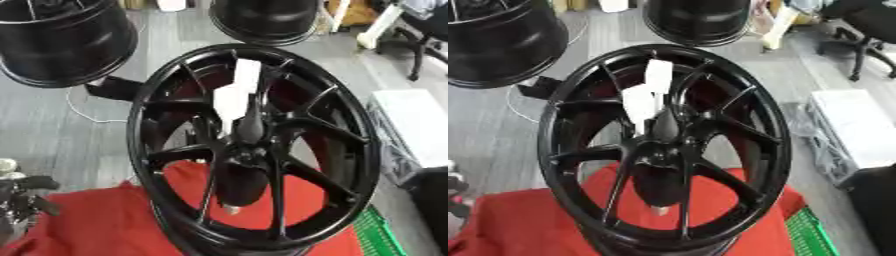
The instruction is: Pull the pin out of the wheel hub.
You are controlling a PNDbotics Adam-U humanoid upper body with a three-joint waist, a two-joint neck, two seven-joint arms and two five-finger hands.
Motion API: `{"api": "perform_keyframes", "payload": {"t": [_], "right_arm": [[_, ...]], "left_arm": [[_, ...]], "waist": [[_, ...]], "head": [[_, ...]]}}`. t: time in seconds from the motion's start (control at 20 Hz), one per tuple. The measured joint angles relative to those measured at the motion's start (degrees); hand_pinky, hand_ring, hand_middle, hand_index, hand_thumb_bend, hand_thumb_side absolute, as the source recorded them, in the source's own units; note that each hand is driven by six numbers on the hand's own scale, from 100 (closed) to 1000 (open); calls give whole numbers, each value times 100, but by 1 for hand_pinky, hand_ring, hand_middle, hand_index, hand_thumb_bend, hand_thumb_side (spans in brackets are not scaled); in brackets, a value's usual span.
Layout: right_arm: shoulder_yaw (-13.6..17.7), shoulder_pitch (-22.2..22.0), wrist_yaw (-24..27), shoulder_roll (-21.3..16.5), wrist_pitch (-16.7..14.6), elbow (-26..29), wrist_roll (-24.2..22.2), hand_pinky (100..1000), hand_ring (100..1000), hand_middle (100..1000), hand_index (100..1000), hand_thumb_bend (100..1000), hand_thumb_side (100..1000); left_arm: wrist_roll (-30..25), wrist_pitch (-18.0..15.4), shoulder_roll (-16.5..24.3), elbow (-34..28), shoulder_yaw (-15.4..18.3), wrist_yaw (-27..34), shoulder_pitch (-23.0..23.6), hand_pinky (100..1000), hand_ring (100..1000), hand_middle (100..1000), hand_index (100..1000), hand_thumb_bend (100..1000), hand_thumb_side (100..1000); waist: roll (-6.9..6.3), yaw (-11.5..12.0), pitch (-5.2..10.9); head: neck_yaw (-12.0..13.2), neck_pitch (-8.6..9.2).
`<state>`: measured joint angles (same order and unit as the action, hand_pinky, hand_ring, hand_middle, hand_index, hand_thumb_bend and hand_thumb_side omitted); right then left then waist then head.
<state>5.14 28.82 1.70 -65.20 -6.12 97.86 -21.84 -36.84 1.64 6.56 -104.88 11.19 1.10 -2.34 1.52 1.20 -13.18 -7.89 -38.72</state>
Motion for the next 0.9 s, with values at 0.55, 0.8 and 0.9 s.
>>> {"api": "perform_keyframes", "payload": {"t": [0.55, 0.8, 0.9], "right_arm": [[1364, -1939, -136, -191, -110, -759, 1786, 313, 451, 236, 444, 100, 264], [1391, -1974, -173, -162, -135, -770, 1893, 340, 476, 271, 475, 100, 296], [1402, -2024, -183, -148, -100, -803, 1935, 600, 835, 720, 816, 100, 199]], "left_arm": [[135, 15, -4, -1, 104, -64, 26, 686, 509, 686, 791, 110, 978], [138, 15, -4, -1, 104, -64, 26, 686, 509, 685, 791, 109, 980], [166, 11, -22, -3, 162, -67, 34, 686, 509, 686, 791, 109, 982]], "waist": [[-63, -247, 0], [-65, -245, 0], [-117, -339, -61]], "head": [[169, 1], [169, 1], [218, 26]]}}
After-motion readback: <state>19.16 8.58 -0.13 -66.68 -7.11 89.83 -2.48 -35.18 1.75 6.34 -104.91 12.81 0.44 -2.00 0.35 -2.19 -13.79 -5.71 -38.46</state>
